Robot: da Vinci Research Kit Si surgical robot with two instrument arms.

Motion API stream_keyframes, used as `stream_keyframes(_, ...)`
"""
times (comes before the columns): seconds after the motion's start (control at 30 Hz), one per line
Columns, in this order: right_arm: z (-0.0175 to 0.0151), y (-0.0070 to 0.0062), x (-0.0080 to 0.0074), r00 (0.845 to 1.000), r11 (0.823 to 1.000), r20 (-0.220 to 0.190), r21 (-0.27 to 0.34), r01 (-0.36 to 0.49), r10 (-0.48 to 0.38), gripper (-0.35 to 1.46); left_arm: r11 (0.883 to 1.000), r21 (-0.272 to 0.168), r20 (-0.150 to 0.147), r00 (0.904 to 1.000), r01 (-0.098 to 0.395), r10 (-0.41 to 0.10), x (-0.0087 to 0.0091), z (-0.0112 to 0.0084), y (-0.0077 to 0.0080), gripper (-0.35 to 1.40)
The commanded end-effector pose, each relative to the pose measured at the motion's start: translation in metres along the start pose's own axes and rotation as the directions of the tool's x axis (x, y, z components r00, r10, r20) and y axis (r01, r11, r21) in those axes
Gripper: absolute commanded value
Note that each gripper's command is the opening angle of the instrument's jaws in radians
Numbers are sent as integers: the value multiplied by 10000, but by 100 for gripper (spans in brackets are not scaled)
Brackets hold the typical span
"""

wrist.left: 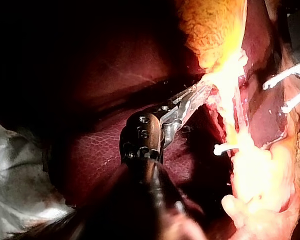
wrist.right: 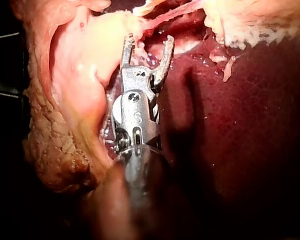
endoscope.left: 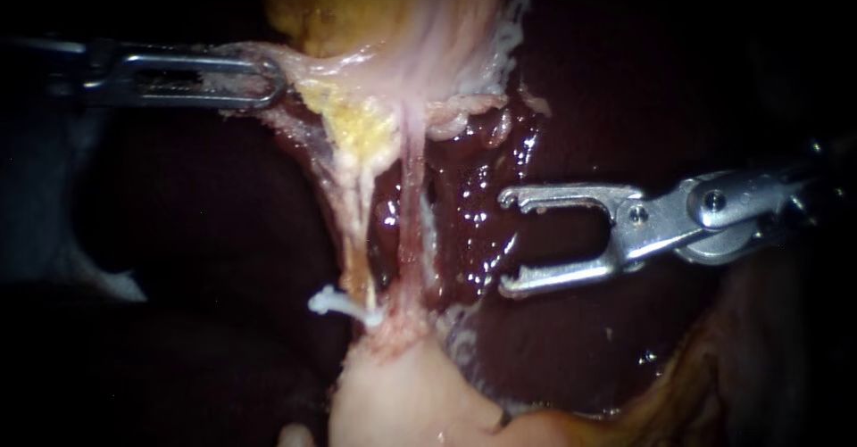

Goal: Going back first clip left tube

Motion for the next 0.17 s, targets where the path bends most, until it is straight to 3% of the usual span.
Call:
stream_keyframes(0.03, 0, 0, 0, 10000, 10000, 0, -2, -6, 6, 50, 10000, -3, 28, 10000, -9, 9, 0, -1, -1, -35)
stream_keyframes(0.17, 0, -1, 2, 10000, 10000, -2, 1, -12, 12, 50, 10000, -30, 46, 10000, -6, 6, 2, -5, -2, -35)
